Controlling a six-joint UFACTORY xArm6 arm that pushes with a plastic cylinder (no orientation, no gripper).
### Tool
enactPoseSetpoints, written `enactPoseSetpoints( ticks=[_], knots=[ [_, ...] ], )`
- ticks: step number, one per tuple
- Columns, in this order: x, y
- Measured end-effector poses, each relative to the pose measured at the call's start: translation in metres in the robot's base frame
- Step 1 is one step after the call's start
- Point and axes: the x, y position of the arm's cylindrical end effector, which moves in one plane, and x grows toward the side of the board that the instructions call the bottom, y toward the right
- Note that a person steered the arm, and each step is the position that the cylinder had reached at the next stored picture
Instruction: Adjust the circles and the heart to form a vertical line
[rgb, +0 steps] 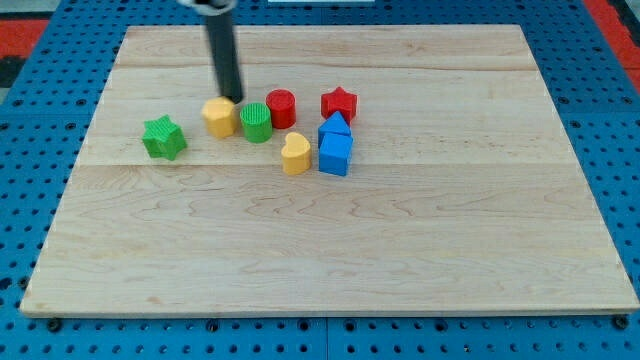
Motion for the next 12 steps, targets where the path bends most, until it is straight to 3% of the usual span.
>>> enactPoseSetpoints(
  ticks=[1, 2, 4, 5, 6, 7, 8, 10, 11, 12],
  knots=[
    [0.003, -0.01],
    [0.03, 0.01],
    [0.031, 0.061],
    [0.053, 0.017],
    [0.102, 0.034],
    [0.119, 0.093],
    [0.099, 0.095],
    [0.086, 0.033],
    [0.078, 0.059],
    [0.061, 0.04]
  ],
)
